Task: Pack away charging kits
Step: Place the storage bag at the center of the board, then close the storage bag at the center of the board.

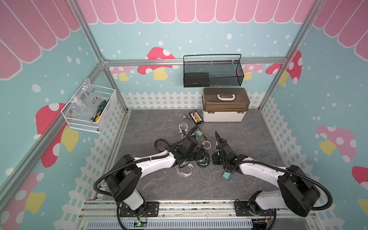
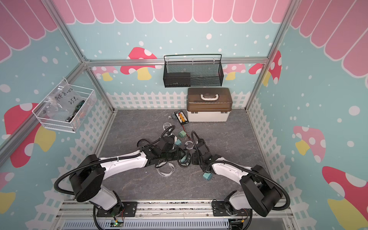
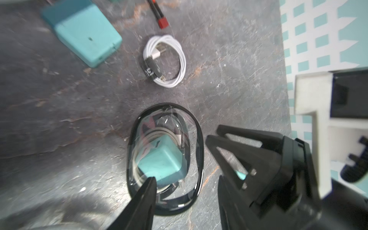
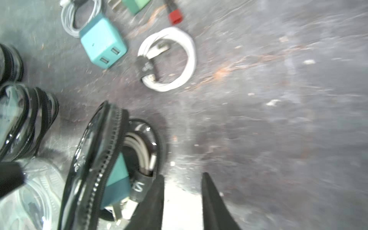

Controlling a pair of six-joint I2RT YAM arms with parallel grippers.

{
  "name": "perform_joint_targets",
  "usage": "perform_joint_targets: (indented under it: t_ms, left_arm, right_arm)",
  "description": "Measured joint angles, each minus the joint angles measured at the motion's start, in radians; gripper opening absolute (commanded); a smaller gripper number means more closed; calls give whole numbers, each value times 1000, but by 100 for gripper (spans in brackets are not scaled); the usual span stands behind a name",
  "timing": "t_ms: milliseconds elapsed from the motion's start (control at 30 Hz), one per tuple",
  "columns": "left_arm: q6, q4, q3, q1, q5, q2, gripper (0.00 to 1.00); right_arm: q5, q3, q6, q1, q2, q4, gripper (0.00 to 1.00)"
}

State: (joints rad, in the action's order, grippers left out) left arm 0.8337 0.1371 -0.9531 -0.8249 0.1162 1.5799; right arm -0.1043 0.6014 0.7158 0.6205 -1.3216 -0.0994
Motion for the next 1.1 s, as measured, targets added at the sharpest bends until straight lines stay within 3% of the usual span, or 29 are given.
perform_joint_targets:
  t_ms: [233,500,567,700,767,1100]
  left_arm:
    - [0,-47,88,24,-22,-84,59]
    - [-4,-56,117,52,-22,-80,59]
    - [-4,-59,117,52,-23,-71,58]
    - [-4,-60,117,52,-23,-46,57]
    - [-4,-60,116,52,-22,-35,57]
    - [-4,-65,56,52,-2,43,57]
  right_arm:
    - [49,5,-10,-1,93,-11,50]
    - [95,82,-13,43,-42,11,56]
    - [99,84,-13,49,-75,21,52]
    - [97,79,-3,49,-100,30,30]
    - [95,66,0,49,-98,49,23]
    - [81,-42,19,49,-95,149,18]
